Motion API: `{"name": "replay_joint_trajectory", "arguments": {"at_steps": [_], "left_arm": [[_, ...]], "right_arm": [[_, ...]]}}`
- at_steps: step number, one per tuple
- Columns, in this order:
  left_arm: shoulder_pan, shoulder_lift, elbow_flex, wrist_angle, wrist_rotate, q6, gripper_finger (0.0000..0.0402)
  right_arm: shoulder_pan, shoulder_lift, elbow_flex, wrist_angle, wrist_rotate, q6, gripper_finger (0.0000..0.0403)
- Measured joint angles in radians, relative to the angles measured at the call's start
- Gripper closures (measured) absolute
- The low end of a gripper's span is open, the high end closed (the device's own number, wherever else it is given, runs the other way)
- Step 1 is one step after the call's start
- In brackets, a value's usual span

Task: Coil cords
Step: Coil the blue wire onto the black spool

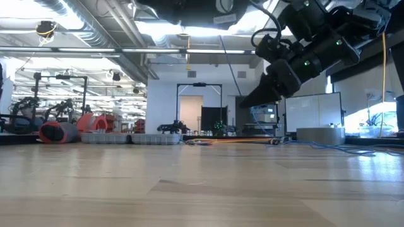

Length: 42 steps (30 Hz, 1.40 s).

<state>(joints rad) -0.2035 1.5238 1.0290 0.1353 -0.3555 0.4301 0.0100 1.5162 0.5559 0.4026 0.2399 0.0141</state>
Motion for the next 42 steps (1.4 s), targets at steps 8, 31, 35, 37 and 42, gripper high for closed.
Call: {"name": "replay_joint_trajectory", "arguments": {"at_steps": [8, 31, 35, 37, 42], "left_arm": [[0.020, -0.001, 0.000, 0.015, 0.012, -0.030, 0.0402], [0.137, -0.039, -0.091, 0.170, -0.047, -0.314, 0.0402], [0.167, -0.034, -0.091, 0.169, -0.018, -0.352, 0.0402], [0.170, -0.027, -0.092, 0.167, 0.017, -0.347, 0.0401], [0.171, -0.026, -0.092, 0.172, 0.024, -0.327, 0.0402]], "right_arm": [[-0.004, 0.000, -0.001, -0.025, -0.064, 0.153, 0.0379], [0.077, -0.461, -0.083, -0.228, 0.109, 0.003, 0.0188], [0.074, -0.411, -0.177, 0.001, 0.066, 0.028, 0.0188], [0.074, -0.374, -0.199, 0.049, 0.056, 0.030, 0.0188], [0.074, -0.293, -0.198, 0.104, 0.059, 0.030, 0.0188]]}}
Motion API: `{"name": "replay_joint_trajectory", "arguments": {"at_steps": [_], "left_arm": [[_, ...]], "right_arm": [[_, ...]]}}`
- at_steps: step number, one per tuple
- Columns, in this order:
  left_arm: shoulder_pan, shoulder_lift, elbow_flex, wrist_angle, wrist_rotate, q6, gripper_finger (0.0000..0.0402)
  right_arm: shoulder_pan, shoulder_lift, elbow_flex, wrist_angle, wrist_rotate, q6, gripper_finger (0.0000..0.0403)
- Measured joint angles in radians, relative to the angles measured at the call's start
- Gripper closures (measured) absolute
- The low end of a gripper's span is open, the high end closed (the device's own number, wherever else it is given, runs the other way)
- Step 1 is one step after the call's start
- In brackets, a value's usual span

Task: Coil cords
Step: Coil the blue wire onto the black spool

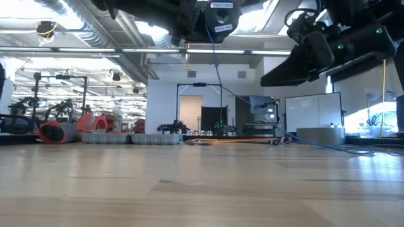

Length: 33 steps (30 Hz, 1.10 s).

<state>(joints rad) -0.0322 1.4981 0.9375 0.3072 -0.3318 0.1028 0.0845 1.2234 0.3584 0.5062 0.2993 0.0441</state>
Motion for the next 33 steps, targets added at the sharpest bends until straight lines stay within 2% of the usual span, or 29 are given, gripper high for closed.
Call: {"name": "replay_joint_trajectory", "arguments": {"at_steps": [8, 14, 18, 22, 26, 33], "left_arm": [[0.000, 0.000, 0.000, 0.001, 0.000, -0.001, 0.0402], [-0.003, 0.000, 0.000, 0.038, -0.001, -0.013, 0.0402], [-0.005, 0.000, 0.000, 0.038, 0.000, -0.013, 0.0402], [-0.005, 0.000, 0.000, 0.025, -0.001, -0.012, 0.0402], [-0.005, 0.000, 0.000, 0.018, -0.001, -0.011, 0.0401], [-0.005, 0.000, 0.000, 0.017, -0.001, -0.007, 0.0402]], "right_arm": [[0.000, 0.125, 0.005, 0.180, -0.004, -0.081, 0.0188], [0.000, 0.279, 0.093, 0.188, -0.004, -0.132, 0.0197], [0.001, 0.365, 0.179, 0.192, 0.023, -0.162, 0.0224], [0.001, 0.398, 0.233, 0.144, 0.064, -0.184, 0.0257], [0.001, 0.399, 0.244, 0.124, 0.116, -0.184, 0.0286], [0.001, 0.400, 0.243, 0.111, 0.109, -0.211, 0.0359]]}}
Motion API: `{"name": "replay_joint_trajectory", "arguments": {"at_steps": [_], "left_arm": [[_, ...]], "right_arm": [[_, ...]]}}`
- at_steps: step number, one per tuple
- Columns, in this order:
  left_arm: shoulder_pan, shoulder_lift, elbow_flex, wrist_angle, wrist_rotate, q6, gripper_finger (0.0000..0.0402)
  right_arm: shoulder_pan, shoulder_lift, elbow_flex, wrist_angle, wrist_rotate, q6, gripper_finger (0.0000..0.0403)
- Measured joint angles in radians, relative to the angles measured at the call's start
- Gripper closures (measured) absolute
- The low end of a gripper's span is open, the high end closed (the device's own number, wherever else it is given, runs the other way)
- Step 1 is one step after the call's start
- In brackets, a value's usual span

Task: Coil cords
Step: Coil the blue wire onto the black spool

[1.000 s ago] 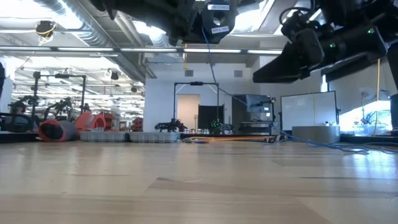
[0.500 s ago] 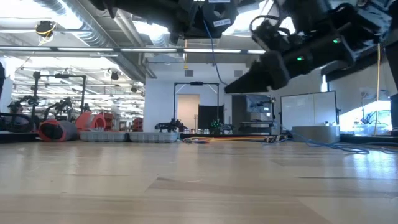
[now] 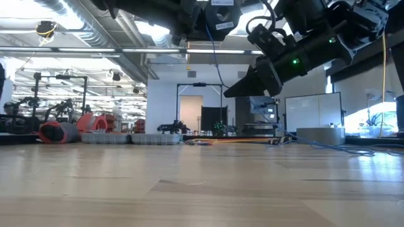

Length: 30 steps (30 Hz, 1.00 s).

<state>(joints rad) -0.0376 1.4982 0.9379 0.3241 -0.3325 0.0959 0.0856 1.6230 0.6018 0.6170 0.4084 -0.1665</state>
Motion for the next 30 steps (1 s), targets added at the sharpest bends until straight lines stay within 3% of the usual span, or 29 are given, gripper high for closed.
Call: {"name": "replay_joint_trajectory", "arguments": {"at_steps": [3, 9, 13, 18, 30], "left_arm": [[-0.002, -0.001, 0.000, 0.007, 0.000, 0.009, 0.0402], [-0.041, -0.035, 0.000, -0.048, -0.006, 0.040, 0.0402], [-0.050, -0.082, 0.000, -0.182, -0.056, 0.043, 0.0402], [-0.050, -0.090, 0.000, -0.262, -0.107, 0.076, 0.0402], [-0.048, -0.024, 0.001, -0.302, -0.326, 0.182, 0.0402]], "right_arm": [[0.000, -0.003, 0.000, -0.017, 0.000, 0.000, 0.0394], [0.000, -0.011, 0.000, -0.045, 0.073, 0.013, 0.0394], [0.000, -0.052, 0.000, -0.104, 0.120, 0.028, 0.0394], [-0.001, -0.138, 0.000, -0.188, 0.174, 0.081, 0.0398], [-0.001, -0.414, -0.001, -0.350, 0.176, 0.276, 0.0398]]}}
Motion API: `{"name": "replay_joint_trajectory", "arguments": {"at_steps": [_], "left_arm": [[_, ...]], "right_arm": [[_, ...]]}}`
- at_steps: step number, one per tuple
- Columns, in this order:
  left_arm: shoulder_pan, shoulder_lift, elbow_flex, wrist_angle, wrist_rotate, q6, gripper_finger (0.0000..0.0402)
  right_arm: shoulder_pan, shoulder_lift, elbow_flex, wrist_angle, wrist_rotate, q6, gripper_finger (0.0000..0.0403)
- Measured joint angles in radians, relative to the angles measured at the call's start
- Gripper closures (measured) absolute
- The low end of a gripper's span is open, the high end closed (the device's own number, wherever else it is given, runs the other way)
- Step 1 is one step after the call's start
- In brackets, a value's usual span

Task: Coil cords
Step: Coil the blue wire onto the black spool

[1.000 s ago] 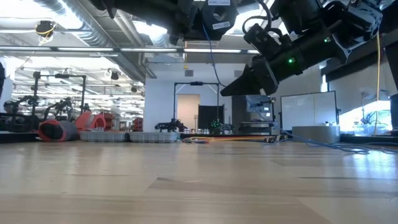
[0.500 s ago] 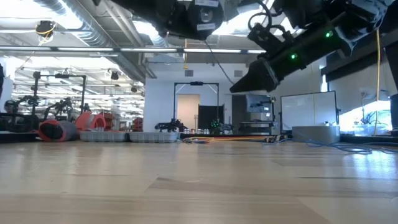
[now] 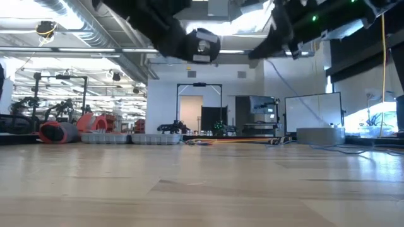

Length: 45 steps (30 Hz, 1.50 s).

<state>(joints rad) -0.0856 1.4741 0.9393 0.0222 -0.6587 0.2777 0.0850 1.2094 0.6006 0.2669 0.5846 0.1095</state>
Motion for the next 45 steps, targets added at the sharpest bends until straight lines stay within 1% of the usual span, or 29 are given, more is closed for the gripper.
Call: {"name": "replay_joint_trajectory", "arguments": {"at_steps": [2, 4, 6, 9, 14, 18, 21, 25, 28, 31, 35, 38, 41, 45], "left_arm": [[0.000, 0.032, 0.019, -0.007, -0.011, 0.018, 0.0402], [0.002, 0.067, 0.048, -0.003, -0.025, 0.024, 0.0402], [0.005, 0.113, 0.083, -0.005, -0.078, 0.019, 0.0402], [0.018, 0.174, 0.124, -0.020, -0.105, 0.006, 0.0401], [0.035, 0.256, 0.200, -0.009, -0.108, -0.076, 0.0402], [0.039, 0.285, 0.236, -0.015, -0.108, -0.130, 0.0402], [0.039, 0.288, 0.243, -0.008, -0.106, -0.162, 0.0402], [0.041, 0.288, 0.243, 0.005, -0.053, -0.190, 0.0402], [0.041, 0.289, 0.243, 0.038, 0.017, -0.203, 0.0402], [0.041, 0.278, 0.240, 0.032, 0.074, -0.213, 0.0402], [0.041, 0.234, 0.240, -0.010, 0.113, -0.227, 0.0402], [0.041, 0.207, 0.239, -0.028, 0.117, -0.235, 0.0402], [0.039, 0.175, 0.242, -0.022, 0.127, -0.236, 0.0402], [0.038, 0.167, 0.241, -0.049, 0.178, -0.244, 0.0401]], "right_arm": [[0.001, -0.030, 0.000, -0.002, -0.008, 0.023, 0.0397], [0.008, -0.041, 0.000, 0.039, -0.036, 0.041, 0.0398], [0.023, -0.041, 0.001, 0.086, -0.064, 0.043, 0.0400], [0.052, -0.018, 0.000, 0.173, -0.107, 0.040, 0.0399], [0.079, 0.027, 0.000, 0.272, -0.104, 0.040, 0.0399], [0.078, 0.082, 0.000, 0.337, -0.127, 0.049, 0.0398], [0.078, 0.128, 0.000, 0.417, -0.129, 0.049, 0.0397], [0.078, 0.185, 0.002, 0.479, -0.142, 0.050, 0.0398], [0.079, 0.223, 0.018, 0.481, -0.152, 0.052, 0.0396], [0.079, 0.245, 0.036, 0.476, -0.188, 0.046, 0.0395], [0.080, 0.246, 0.048, 0.459, -0.211, 0.040, 0.0394], [0.093, 0.246, 0.047, 0.447, -0.229, 0.025, 0.0394], [0.111, 0.251, 0.043, 0.425, -0.225, 0.008, 0.0394], [0.119, 0.245, 0.043, 0.427, -0.222, -0.013, 0.0394]]}}
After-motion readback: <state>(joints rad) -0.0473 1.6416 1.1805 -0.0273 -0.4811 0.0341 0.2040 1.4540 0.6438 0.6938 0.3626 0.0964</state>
